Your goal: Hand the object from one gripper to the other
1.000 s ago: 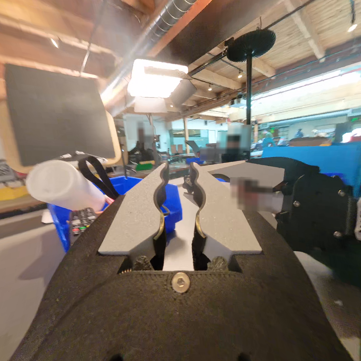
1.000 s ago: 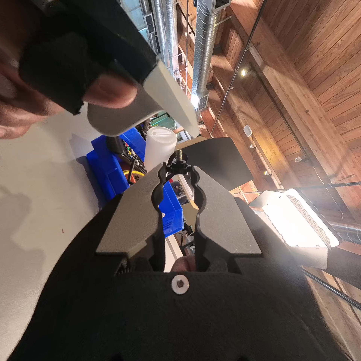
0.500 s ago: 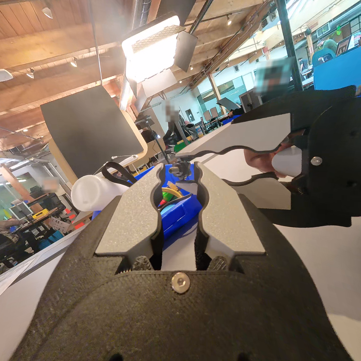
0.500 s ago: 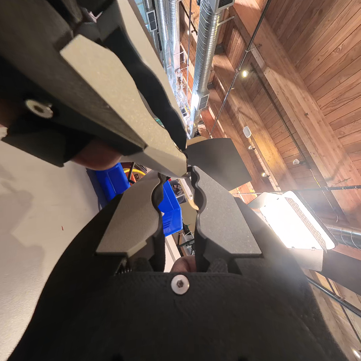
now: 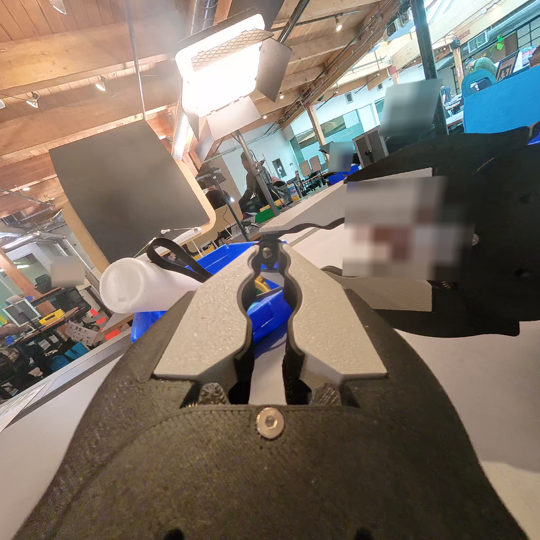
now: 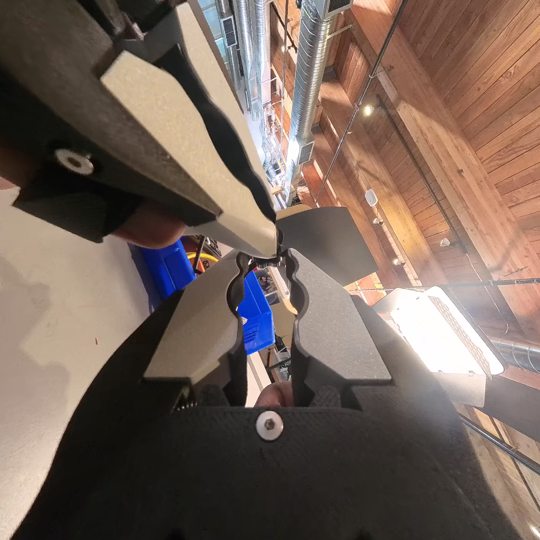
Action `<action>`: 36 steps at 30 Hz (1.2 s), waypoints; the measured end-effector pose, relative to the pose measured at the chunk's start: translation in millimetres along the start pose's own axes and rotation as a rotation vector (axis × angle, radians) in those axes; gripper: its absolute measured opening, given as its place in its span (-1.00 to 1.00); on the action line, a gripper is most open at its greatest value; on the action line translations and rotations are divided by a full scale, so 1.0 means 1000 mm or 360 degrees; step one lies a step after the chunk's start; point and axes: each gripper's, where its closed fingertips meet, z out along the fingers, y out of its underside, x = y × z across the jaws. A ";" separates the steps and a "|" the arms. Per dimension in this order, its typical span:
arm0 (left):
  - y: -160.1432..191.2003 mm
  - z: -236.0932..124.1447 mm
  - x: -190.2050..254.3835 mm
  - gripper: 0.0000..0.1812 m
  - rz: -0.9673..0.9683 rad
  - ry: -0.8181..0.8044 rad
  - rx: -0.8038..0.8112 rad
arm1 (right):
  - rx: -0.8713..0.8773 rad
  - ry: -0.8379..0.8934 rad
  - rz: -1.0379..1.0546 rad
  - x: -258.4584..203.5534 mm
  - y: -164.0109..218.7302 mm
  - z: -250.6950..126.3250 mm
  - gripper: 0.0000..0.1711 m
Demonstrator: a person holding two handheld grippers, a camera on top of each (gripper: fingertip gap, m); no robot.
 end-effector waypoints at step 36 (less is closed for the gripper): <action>-0.013 -0.010 -0.023 -0.93 -0.0873 0.0248 0.0259 | 0.0128 0.0004 0.0127 0.005 -0.016 -0.003 -0.69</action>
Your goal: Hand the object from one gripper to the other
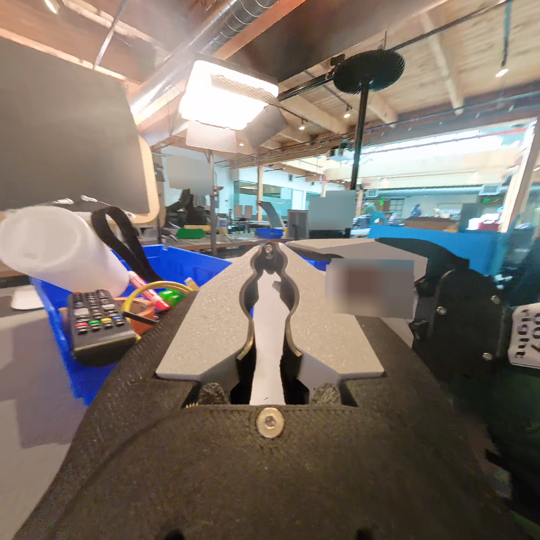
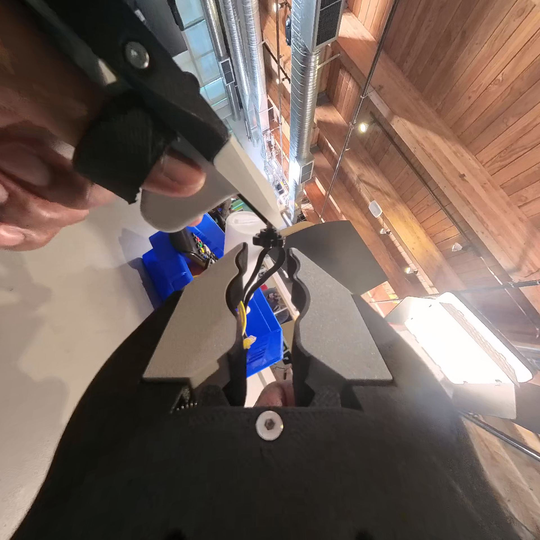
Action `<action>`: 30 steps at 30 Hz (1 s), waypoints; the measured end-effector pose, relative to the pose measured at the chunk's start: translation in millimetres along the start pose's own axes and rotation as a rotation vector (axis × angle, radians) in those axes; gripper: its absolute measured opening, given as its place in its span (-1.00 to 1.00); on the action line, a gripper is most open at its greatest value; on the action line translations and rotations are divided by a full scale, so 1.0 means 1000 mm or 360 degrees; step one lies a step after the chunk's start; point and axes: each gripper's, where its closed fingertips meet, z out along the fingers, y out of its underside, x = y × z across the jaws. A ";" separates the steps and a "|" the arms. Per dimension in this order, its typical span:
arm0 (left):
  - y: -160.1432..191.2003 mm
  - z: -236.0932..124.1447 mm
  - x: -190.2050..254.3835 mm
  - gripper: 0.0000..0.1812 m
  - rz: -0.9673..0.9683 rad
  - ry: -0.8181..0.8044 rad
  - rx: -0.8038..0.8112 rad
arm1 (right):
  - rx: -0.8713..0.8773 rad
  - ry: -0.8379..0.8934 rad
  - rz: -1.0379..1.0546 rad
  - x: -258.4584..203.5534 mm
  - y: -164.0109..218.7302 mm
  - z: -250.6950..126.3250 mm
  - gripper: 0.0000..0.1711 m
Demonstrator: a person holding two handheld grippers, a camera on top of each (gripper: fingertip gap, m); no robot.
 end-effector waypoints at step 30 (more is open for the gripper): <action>0.008 0.003 0.016 -0.93 -0.0539 0.0356 -0.0031 | -0.0027 -0.0005 0.0210 0.007 0.005 0.001 -0.81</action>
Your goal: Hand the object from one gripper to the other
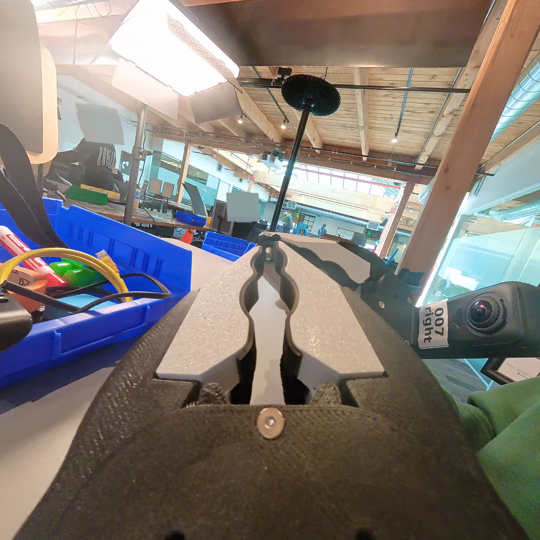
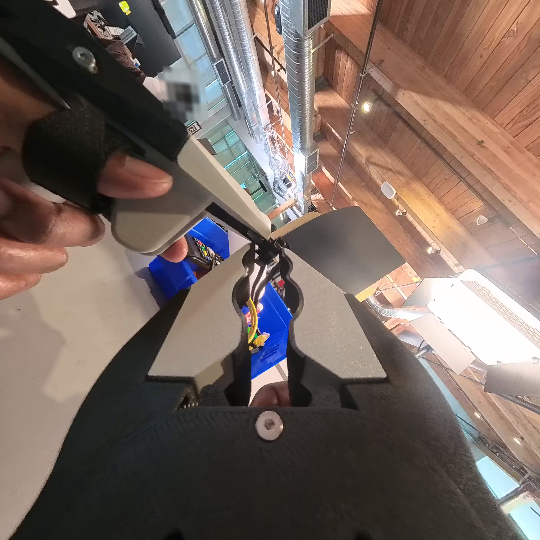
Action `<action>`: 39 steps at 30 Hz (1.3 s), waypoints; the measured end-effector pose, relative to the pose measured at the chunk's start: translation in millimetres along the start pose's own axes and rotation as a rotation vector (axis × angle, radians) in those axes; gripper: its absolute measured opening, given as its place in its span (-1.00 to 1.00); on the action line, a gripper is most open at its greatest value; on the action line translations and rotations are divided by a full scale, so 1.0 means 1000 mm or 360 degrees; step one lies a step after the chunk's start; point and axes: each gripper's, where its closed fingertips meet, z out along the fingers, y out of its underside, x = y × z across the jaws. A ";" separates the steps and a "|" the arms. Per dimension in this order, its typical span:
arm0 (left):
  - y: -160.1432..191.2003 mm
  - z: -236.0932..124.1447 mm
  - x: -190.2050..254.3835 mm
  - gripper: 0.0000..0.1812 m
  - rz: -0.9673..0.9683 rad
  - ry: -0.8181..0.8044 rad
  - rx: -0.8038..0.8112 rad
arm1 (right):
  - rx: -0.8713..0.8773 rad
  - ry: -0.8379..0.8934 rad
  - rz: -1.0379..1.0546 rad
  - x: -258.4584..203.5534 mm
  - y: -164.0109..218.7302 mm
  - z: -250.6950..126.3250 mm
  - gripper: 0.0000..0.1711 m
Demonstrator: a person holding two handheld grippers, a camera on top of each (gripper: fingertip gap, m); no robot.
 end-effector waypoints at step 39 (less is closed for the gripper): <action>0.009 0.004 -0.011 -0.68 0.0854 -0.0461 -0.0175 | -0.0144 0.0015 -0.0286 -0.009 0.018 0.003 -0.81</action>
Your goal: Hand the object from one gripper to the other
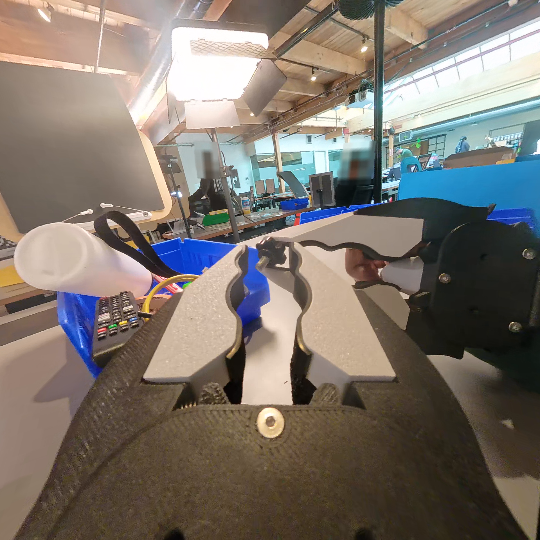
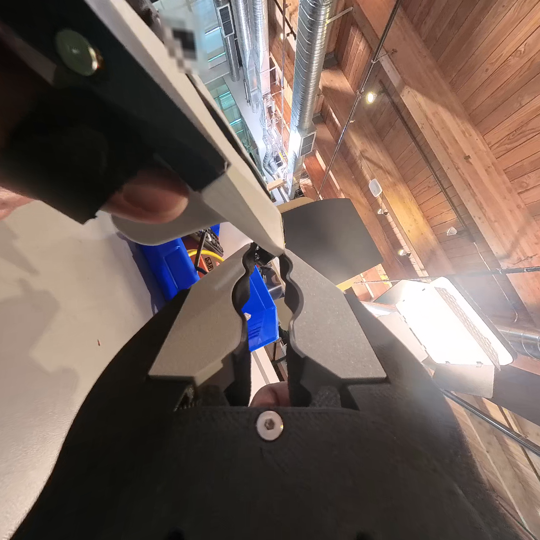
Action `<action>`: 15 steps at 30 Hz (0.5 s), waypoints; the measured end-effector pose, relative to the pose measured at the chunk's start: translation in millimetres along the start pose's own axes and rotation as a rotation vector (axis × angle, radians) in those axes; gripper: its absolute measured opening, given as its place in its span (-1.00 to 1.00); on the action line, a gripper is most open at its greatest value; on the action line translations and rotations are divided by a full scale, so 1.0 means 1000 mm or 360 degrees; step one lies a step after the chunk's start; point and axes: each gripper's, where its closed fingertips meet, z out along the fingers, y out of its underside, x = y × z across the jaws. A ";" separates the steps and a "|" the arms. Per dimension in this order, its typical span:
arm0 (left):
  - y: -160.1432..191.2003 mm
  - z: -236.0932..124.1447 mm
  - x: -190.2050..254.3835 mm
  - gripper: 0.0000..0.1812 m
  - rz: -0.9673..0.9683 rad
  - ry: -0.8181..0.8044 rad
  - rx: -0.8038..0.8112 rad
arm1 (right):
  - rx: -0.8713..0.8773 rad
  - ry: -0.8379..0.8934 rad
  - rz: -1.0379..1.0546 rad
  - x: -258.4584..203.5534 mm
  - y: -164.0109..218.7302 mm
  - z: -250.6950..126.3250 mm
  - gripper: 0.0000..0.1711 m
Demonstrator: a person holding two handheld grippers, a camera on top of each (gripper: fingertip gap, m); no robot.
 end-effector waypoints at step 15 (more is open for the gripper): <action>0.008 0.003 0.004 -0.69 0.0175 -0.0038 -0.0090 | 0.0072 -0.0021 -0.0051 -0.004 -0.009 -0.002 -0.81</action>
